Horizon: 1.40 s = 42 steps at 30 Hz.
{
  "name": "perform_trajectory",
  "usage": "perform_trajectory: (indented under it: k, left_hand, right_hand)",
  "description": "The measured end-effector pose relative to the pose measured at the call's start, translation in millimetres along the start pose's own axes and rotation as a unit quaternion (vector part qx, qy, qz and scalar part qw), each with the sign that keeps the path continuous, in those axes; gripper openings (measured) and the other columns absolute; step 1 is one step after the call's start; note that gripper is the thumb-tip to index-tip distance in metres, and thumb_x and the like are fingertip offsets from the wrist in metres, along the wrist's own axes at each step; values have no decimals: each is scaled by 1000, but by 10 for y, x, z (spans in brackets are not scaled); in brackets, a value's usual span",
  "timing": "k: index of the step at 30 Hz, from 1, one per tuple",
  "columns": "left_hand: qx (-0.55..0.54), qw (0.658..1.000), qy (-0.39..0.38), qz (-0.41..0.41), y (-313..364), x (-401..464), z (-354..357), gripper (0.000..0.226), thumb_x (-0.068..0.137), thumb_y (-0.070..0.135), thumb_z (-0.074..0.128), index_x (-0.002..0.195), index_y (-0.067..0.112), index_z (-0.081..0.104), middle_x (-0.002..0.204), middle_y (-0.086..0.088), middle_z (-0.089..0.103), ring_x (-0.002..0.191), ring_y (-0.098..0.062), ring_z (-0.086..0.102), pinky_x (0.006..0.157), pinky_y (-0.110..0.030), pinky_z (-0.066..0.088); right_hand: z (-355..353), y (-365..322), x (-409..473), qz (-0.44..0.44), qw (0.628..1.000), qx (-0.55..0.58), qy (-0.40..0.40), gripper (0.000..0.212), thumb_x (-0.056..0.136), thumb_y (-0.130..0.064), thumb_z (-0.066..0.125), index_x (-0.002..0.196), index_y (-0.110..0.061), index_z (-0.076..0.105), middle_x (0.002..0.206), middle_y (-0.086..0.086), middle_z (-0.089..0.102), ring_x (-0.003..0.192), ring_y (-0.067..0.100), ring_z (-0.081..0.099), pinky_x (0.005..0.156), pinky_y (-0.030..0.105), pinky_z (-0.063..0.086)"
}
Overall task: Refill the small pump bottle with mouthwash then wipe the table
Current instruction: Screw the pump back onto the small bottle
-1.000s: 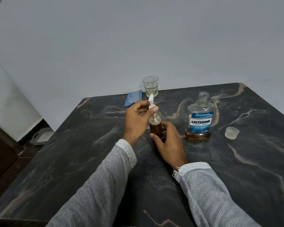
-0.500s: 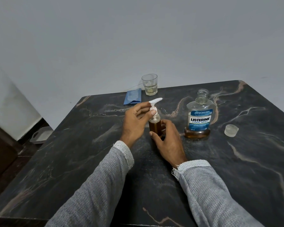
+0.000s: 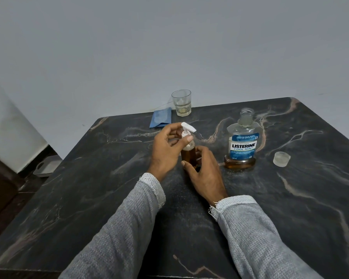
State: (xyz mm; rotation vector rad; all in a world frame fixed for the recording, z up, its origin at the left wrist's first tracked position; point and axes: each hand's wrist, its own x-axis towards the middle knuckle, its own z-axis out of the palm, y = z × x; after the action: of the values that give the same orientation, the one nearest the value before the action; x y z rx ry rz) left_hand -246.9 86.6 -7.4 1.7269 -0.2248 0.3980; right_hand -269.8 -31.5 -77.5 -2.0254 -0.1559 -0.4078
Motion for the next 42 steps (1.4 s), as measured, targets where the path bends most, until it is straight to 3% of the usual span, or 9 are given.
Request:
perform_trajectory:
  k: [7, 10, 15, 22, 25, 28, 31, 36, 42]
  left_hand:
    - [12, 996, -83, -2, 16, -80, -87, 30, 96, 0, 51, 123, 9, 60, 117, 5, 67, 112, -4, 63, 91, -19, 51]
    - [-22, 994, -105, -12, 48, -85, -46, 26, 93, 7, 60, 119, 8, 63, 119, 4, 68, 114, -7, 63, 96, -25, 51]
    - [14, 999, -31, -16, 58, -33, 44, 20, 86, 18, 72, 103, 26, 71, 114, 6, 62, 103, -2, 63, 91, -27, 53]
    - [7, 998, -58, -9, -1, -66, -59, 27, 95, 8, 58, 121, 7, 64, 113, 0, 71, 105, -8, 67, 87, -19, 53]
    - [12, 997, -81, 5, 1, -91, -66, 22, 97, 13, 57, 114, 24, 65, 108, 14, 72, 105, -2, 66, 88, -17, 51]
    - [21, 999, -44, 0, -1, -80, -5, 18, 86, 27, 72, 96, 40, 66, 106, 13, 70, 105, -7, 65, 93, -28, 52]
    - [31, 999, 7, -10, -27, -20, 36, 18, 81, 25, 77, 92, 35, 68, 106, 6, 67, 102, -10, 65, 92, -33, 55]
    - [6, 1000, -19, -12, -46, -16, -73, 28, 82, 12, 75, 106, 25, 70, 102, 7, 74, 99, -10, 70, 91, -31, 56]
    - [38, 999, -10, 11, -31, -61, -80, 30, 83, 16, 75, 111, 25, 69, 105, 8, 73, 101, -6, 68, 93, -33, 55]
  right_hand:
    - [1, 3, 6, -1, 1000, -5, -3, 48, 84, -38, 69, 123, -26, 44, 115, -5, 52, 102, 12, 54, 87, 36, 51]
    - [4, 3, 0, -7, 1000, -8, 1, 46, 85, -38, 68, 122, -25, 45, 114, -5, 53, 101, 11, 54, 87, 37, 51]
    - [3, 0, -8, -8, 1000, -6, -1, 46, 85, -38, 68, 123, -24, 45, 115, -4, 54, 103, 13, 54, 88, 39, 51]
    - [-5, -1, -9, -9, 1000, -8, -3, 44, 85, -38, 67, 121, -27, 45, 113, -6, 53, 100, 11, 53, 86, 35, 51]
    - [-5, -6, -11, -12, 1000, -12, 0, 43, 86, -37, 67, 121, -26, 45, 113, -5, 53, 100, 11, 53, 86, 35, 50]
    - [-5, -9, -12, -8, 1000, -18, -5, 44, 86, -38, 66, 122, -25, 44, 115, -4, 53, 103, 11, 53, 88, 35, 50]
    - [-7, -7, -10, -6, 1000, -17, -8, 45, 86, -38, 66, 123, -25, 44, 116, -3, 54, 103, 12, 53, 88, 35, 49]
    - [-2, -8, -14, -15, 1000, -18, -9, 44, 87, -38, 65, 124, -25, 44, 117, -3, 54, 102, 11, 52, 86, 32, 48]
    - [0, 2, -11, -15, 1000, -18, -9, 43, 88, -39, 63, 123, -26, 43, 116, -3, 54, 102, 12, 52, 86, 36, 50]
